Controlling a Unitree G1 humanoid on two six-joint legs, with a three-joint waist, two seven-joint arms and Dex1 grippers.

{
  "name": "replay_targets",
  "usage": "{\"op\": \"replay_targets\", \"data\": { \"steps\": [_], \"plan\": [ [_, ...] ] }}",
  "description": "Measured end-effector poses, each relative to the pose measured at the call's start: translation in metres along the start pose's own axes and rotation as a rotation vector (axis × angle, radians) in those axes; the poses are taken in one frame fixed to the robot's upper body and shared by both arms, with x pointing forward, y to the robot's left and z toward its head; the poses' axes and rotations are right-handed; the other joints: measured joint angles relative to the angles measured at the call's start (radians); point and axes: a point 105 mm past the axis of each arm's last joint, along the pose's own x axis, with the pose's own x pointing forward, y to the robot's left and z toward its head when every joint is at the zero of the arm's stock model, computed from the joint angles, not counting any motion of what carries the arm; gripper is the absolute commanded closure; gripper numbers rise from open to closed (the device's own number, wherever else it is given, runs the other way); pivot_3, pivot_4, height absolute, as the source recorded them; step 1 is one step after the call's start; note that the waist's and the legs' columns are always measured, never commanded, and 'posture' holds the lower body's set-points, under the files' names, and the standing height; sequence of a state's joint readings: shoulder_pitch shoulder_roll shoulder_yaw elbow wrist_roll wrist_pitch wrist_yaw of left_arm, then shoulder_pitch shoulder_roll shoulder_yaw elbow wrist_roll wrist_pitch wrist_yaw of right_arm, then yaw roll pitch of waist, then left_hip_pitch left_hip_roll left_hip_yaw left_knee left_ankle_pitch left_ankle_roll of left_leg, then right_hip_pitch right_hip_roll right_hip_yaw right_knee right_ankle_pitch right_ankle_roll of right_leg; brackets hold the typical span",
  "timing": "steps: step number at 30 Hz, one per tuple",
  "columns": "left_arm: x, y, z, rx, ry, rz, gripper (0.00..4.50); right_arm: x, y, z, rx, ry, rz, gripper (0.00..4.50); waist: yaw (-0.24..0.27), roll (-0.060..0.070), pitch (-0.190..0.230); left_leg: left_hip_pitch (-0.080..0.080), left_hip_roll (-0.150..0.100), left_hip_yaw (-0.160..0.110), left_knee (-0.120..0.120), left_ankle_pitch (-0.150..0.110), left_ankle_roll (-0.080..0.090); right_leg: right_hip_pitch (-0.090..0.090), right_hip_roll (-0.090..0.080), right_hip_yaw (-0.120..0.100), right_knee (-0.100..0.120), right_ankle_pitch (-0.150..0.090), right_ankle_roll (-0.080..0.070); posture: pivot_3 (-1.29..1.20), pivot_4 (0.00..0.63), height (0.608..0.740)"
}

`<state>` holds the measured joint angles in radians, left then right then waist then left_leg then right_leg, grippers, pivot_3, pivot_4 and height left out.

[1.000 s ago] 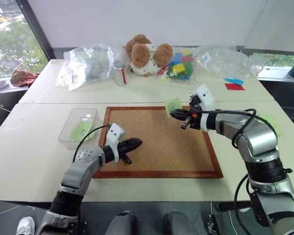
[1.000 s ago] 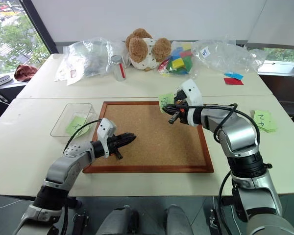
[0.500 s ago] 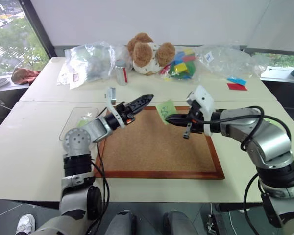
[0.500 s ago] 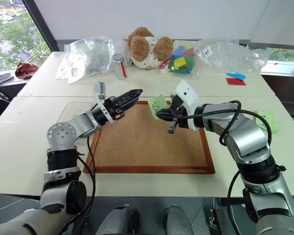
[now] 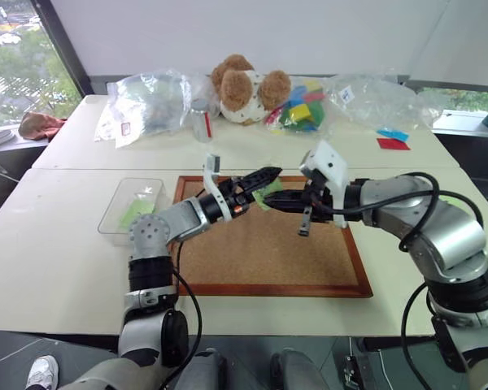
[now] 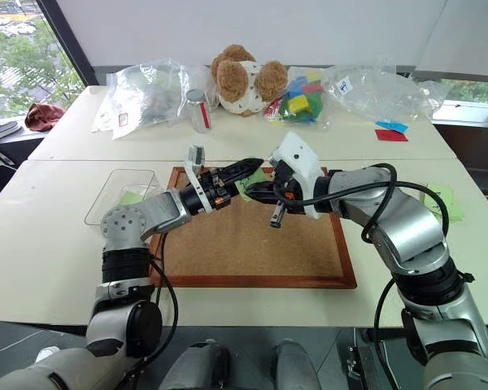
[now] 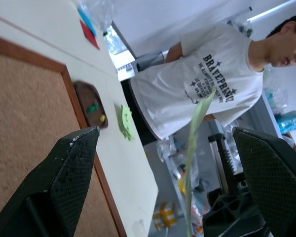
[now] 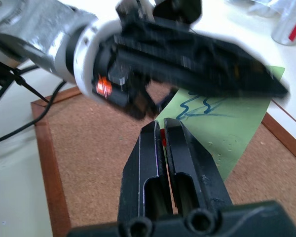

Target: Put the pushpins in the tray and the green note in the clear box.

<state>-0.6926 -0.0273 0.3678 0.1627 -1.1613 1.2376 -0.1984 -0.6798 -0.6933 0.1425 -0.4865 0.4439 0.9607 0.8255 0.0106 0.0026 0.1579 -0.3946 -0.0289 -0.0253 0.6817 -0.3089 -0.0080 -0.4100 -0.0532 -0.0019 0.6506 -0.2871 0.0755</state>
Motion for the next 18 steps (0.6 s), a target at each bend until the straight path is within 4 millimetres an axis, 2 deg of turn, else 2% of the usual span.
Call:
{"op": "replay_targets", "data": {
  "steps": [2,7,11,18],
  "plan": [
    [-0.0014,0.0020,-0.0029,-0.010,0.000,0.005,0.06,0.0002,0.0003,-0.0003,0.006,0.001,0.001,4.50,0.000,0.000,0.000,0.000,0.000,0.000,0.000,0.000,0.000,0.000,0.000,0.000,0.000,0.000,0.000,0.00,0.150,0.740],
    [-0.0010,0.0010,-0.0045,-0.021,-0.008,0.003,2.29,0.0005,0.0007,-0.0007,0.017,0.004,0.004,4.50,0.000,0.000,0.000,0.000,0.000,0.000,0.000,0.000,0.000,0.000,0.000,0.000,0.000,0.000,0.000,0.00,0.150,0.740],
    [-0.0021,-0.0011,-0.0074,-0.031,-0.021,-0.005,4.39,0.0016,0.0018,-0.0005,0.032,0.002,0.009,4.50,0.000,0.000,0.000,0.000,0.000,0.000,0.000,0.000,0.000,0.000,0.000,0.000,0.000,0.000,0.000,0.00,0.150,0.740],
    [-0.0041,0.0002,-0.0111,-0.067,-0.035,-0.002,4.46,0.0014,-0.0006,0.0016,0.030,0.003,-0.008,4.50,0.001,0.000,0.000,0.000,0.000,0.000,0.000,0.000,0.000,0.000,0.000,0.000,0.000,0.000,0.000,0.00,0.150,0.740]
  ]
}}
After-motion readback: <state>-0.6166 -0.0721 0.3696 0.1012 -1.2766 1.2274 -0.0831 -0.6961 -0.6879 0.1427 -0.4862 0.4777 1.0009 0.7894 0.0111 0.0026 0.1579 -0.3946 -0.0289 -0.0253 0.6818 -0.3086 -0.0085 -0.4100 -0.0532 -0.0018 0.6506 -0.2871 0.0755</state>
